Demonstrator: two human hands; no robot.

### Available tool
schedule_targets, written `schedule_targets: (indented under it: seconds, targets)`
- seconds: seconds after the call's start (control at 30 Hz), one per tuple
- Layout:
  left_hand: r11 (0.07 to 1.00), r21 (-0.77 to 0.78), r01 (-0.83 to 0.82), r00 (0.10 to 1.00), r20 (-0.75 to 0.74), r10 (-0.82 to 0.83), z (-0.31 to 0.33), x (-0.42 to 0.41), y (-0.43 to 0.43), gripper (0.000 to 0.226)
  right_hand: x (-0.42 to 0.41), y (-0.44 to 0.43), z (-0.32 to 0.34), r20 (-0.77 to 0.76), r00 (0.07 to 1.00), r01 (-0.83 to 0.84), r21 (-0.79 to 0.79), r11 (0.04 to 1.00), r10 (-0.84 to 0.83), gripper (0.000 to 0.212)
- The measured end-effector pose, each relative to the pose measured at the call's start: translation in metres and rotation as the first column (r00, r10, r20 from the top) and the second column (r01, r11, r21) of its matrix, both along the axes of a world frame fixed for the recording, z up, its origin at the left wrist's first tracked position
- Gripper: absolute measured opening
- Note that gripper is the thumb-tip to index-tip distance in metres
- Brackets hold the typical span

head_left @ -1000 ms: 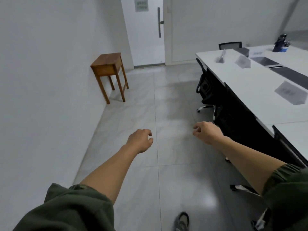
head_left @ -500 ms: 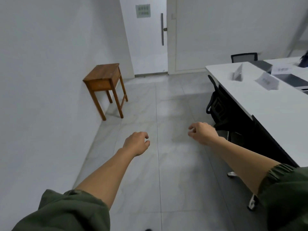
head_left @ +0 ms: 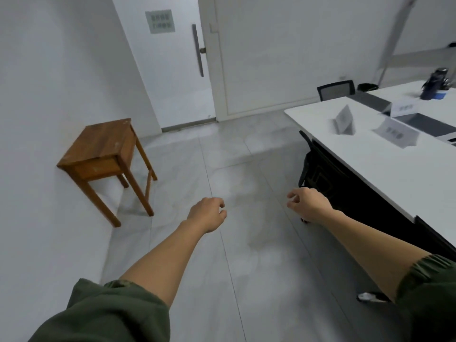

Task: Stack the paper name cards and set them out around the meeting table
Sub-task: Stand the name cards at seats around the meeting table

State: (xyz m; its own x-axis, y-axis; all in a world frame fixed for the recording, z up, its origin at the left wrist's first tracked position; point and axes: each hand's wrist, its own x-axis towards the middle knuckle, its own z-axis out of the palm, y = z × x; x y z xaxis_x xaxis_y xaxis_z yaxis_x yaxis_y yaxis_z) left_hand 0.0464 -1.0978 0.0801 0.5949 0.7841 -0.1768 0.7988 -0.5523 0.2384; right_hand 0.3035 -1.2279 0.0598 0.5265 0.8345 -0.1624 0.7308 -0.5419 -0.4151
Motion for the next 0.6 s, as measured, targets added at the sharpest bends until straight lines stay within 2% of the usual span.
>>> schedule_targets:
  seconds: [0.17, 0.33, 0.6]
  targets:
    - [0.995, -0.039, 0.093, 0.996, 0.001, -0.093, -0.021, 0.075, 0.096, 0.038, 0.068, 0.084, -0.02, -0.033, 0.997, 0.069, -0.039, 0.997, -0.071, 0.036]
    - [0.991, -0.06, 0.117, 0.993, -0.025, -0.119, -0.032, 0.165, 0.21, 0.038, 0.154, 0.192, -0.043, -0.072, 0.991, 0.113, -0.051, 0.992, -0.117, 0.037]
    - [0.991, -0.051, 0.122, 0.993, 0.003, -0.122, -0.008, 0.278, 0.365, 0.038, 0.262, 0.349, -0.02, -0.063, 0.989, 0.131, -0.041, 0.99, -0.134, 0.037]
